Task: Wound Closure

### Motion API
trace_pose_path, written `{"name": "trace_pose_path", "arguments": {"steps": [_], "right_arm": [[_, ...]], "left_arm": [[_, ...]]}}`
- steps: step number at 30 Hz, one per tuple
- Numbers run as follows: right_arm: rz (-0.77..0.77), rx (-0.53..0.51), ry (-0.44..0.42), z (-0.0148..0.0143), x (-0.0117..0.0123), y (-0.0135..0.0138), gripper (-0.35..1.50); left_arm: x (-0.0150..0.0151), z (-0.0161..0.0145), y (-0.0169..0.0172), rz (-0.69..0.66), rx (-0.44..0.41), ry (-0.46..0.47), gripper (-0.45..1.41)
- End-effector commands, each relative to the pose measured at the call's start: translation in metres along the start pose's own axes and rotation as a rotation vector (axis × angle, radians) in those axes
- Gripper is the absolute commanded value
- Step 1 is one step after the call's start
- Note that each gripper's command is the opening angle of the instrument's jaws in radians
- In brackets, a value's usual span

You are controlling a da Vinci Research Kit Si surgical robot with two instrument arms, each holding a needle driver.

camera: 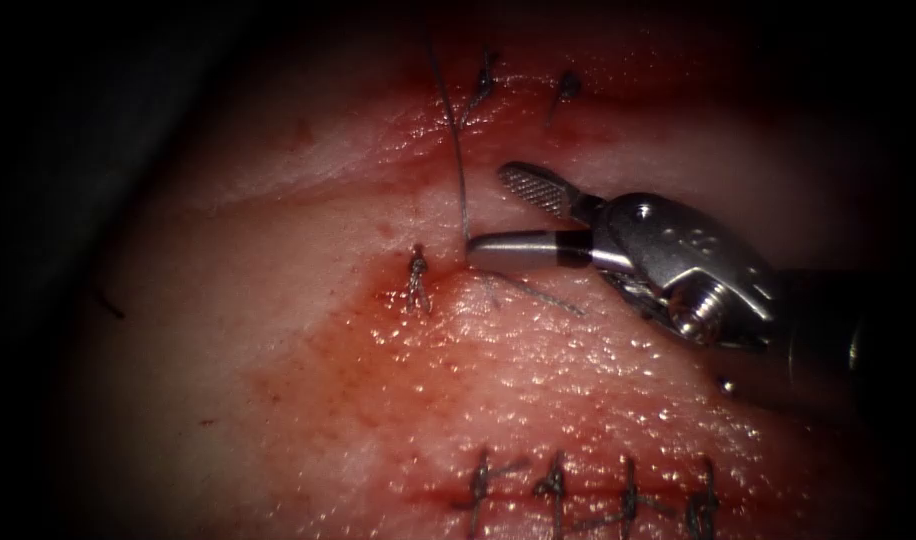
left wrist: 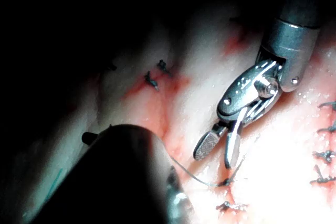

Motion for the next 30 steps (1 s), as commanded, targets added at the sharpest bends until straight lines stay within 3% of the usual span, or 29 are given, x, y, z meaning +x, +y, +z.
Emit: {"name": "trace_pose_path", "arguments": {"steps": [1, 4, 15, 30], "right_arm": [[0.0, -0.001, 0.0, 0.0015, -0.0006, -0.0002, 0.9], [-0.001, -0.01, -0.003, 0.0025, -0.0007, -0.0003, 1.05], [-0.027, -0.028, -0.004, 0.0042, -0.0017, -0.0008, 1.2], [-0.072, -0.014, 0.009, 0.0075, -0.0018, -0.0019, 1.11]], "left_arm": [[0.0005, 0.0006, 0.0002, -0.001, 0.002, 0.002, -0.45], [0.0011, 0.0002, 0.0002, 0.004, 0.006, 0.006, -0.45], [0.0032, -0.0013, 0.0, 0.024, 0.015, 0.021, -0.45], [0.0046, -0.0023, -0.0002, 0.035, 0.022, 0.035, -0.45]]}}
